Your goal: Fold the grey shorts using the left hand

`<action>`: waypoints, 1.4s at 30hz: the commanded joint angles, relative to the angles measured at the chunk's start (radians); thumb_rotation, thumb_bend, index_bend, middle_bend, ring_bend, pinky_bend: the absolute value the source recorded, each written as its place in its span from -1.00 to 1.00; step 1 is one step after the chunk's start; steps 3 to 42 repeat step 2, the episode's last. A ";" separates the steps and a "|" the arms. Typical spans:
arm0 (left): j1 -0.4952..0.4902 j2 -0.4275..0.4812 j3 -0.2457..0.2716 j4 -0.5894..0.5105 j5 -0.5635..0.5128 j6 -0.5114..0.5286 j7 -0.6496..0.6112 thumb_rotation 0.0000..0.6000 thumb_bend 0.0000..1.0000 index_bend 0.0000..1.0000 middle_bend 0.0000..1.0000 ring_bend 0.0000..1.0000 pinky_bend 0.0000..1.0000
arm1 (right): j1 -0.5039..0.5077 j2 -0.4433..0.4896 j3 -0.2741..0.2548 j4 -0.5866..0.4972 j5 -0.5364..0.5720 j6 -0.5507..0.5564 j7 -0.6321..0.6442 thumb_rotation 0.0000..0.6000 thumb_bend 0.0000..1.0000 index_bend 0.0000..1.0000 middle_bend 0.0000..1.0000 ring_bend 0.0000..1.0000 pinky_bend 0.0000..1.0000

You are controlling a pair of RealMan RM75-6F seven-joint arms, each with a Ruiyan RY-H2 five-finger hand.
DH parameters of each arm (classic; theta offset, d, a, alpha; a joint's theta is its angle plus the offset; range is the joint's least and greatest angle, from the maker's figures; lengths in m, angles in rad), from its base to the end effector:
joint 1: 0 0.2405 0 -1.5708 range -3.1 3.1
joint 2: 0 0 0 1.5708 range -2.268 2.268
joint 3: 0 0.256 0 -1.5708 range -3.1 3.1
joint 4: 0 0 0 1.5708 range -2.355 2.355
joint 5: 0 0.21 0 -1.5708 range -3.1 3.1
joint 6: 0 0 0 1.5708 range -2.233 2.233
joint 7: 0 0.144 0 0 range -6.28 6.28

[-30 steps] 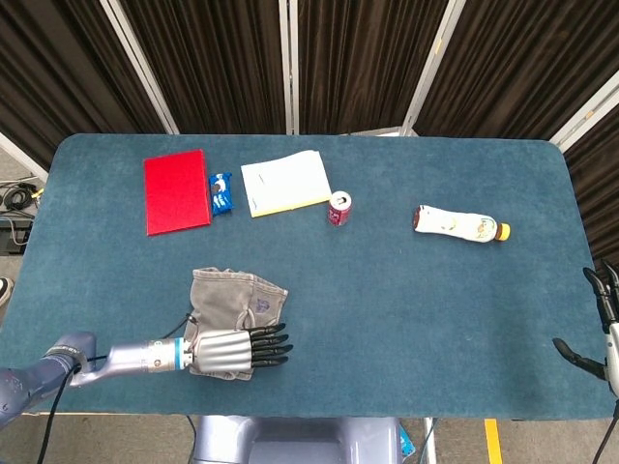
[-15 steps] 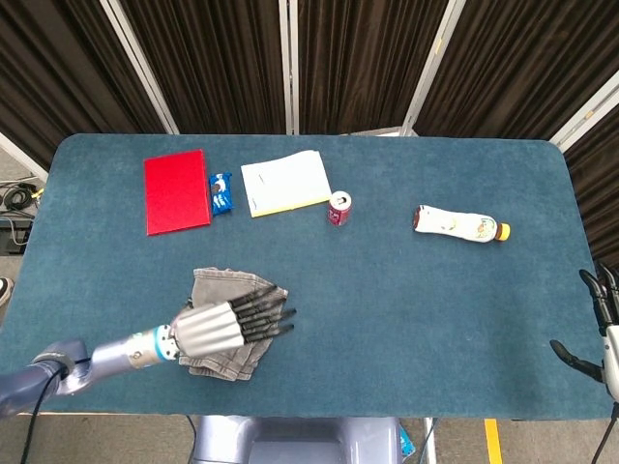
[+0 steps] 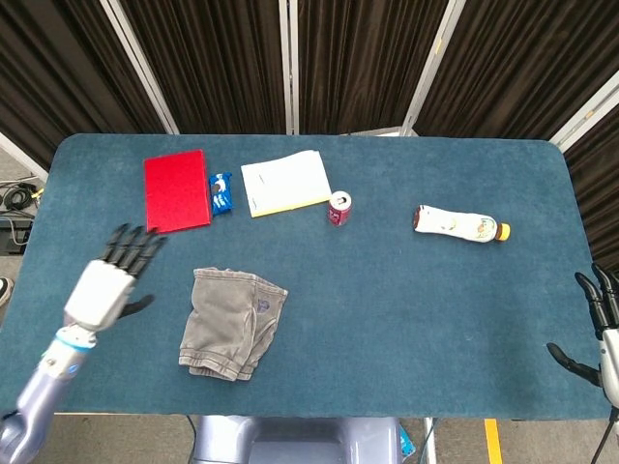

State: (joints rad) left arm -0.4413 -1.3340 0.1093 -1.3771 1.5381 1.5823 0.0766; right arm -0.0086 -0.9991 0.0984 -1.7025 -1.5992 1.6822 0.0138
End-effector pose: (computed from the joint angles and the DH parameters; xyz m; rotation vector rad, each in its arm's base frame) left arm -0.2590 0.2560 0.0991 -1.6750 -0.5824 -1.0835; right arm -0.2875 -0.1587 0.2144 1.2945 -0.7203 1.0318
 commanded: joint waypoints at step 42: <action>0.137 0.094 0.028 -0.139 -0.056 0.060 0.022 1.00 -1.00 -1.00 -1.00 -1.00 -1.00 | 0.002 -0.001 0.000 0.000 0.001 -0.004 -0.004 1.00 -1.00 -0.83 -1.00 -1.00 -1.00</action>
